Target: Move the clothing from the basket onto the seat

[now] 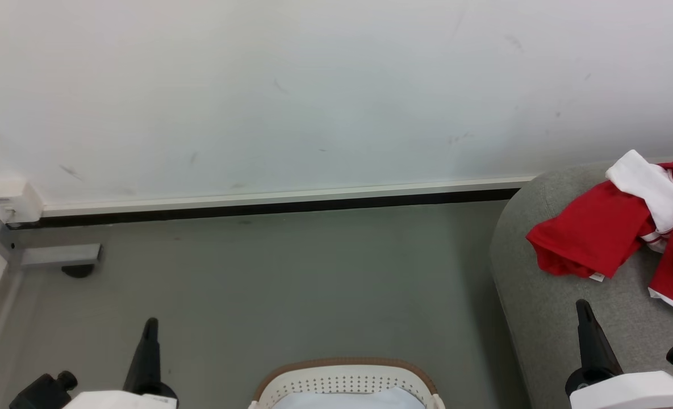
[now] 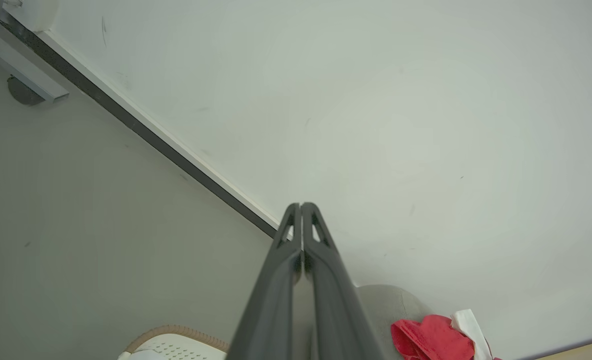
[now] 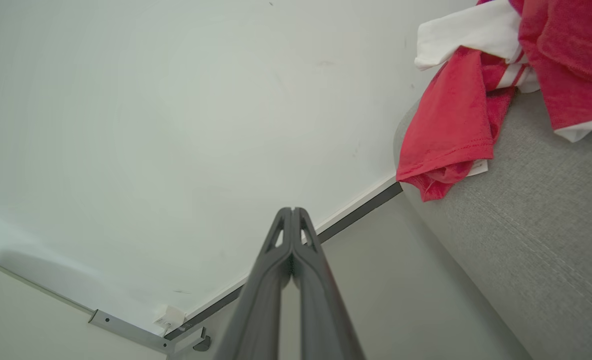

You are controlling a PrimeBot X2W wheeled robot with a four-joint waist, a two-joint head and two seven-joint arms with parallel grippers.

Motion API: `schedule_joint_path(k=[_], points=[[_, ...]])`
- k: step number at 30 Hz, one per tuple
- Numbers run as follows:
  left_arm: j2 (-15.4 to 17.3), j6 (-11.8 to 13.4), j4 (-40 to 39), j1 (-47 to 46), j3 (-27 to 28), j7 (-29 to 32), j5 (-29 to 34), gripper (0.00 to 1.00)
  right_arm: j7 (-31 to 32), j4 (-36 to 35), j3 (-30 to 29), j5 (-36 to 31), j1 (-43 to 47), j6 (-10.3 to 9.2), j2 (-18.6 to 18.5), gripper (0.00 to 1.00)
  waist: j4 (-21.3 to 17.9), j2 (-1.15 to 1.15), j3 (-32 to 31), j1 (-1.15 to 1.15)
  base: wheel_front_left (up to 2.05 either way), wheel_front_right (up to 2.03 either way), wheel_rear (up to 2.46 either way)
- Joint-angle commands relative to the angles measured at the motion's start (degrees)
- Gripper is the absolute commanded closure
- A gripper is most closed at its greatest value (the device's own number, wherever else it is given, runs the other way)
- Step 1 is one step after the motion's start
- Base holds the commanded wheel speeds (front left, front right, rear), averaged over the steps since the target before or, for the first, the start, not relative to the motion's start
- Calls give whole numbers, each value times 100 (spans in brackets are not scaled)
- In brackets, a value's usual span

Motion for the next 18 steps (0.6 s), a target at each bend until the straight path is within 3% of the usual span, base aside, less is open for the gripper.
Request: schedule_joint_path(k=[1, 18], points=[[14, 10, -77, -133, 40, 31, -217, 100, 30, -91, -49, 205, -86, -5, -42, 100, 4, 0, -2, 0, 0, 0, 0], [-3, 58, -82, -205, 126, 336, -1314, 100, 240, -141, -164, 1394, -76, -6, -127, 100, 60, 0, -26, 0, 0, 0, 0]])
